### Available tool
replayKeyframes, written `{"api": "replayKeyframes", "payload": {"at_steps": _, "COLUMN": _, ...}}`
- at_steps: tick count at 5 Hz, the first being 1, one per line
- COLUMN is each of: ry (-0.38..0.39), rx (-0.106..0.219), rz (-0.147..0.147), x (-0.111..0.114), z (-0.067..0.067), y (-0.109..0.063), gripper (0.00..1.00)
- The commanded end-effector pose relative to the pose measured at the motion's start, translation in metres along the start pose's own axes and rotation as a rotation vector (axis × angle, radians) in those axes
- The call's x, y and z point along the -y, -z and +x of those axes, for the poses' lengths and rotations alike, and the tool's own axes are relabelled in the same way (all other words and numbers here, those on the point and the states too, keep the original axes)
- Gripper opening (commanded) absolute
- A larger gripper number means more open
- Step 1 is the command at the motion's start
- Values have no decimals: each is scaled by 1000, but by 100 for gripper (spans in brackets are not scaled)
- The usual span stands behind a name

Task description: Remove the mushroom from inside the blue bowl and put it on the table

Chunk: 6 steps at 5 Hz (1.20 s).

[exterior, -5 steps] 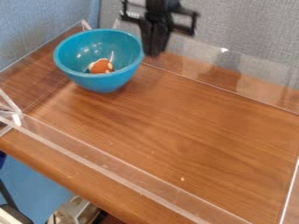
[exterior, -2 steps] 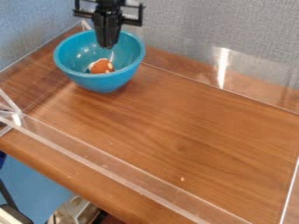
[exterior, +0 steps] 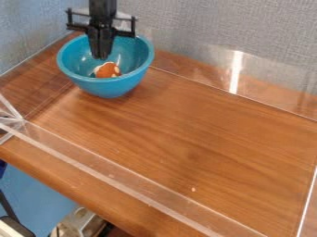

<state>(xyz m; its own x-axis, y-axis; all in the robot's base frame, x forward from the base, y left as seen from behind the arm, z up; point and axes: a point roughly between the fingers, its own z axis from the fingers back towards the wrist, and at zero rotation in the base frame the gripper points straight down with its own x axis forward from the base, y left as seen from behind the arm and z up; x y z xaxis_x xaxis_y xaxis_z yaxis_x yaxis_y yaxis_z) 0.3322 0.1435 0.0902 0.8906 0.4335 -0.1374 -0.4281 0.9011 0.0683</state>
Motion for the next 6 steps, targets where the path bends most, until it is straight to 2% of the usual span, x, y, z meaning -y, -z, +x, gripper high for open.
{"api": "replayKeyframes", "payload": {"at_steps": 1, "ry": -97, "rx": 70, "rz": -7, "x": -7, "z": 10, "y": -12, "gripper": 0}}
{"api": "replayKeyframes", "payload": {"at_steps": 2, "ry": -171, "rx": 68, "rz": -6, "x": -8, "z": 14, "y": -4, "gripper": 0}}
{"api": "replayKeyframes", "payload": {"at_steps": 3, "ry": -153, "rx": 74, "rz": 4, "x": -9, "z": 13, "y": -4, "gripper": 100}}
{"api": "replayKeyframes", "payload": {"at_steps": 4, "ry": -135, "rx": 82, "rz": 15, "x": -11, "z": 12, "y": -5, "gripper": 100}}
{"api": "replayKeyframes", "payload": {"at_steps": 5, "ry": -83, "rx": 95, "rz": 27, "x": -18, "z": 11, "y": -10, "gripper": 0}}
{"api": "replayKeyframes", "payload": {"at_steps": 6, "ry": -30, "rx": 110, "rz": 39, "x": -25, "z": 9, "y": -17, "gripper": 0}}
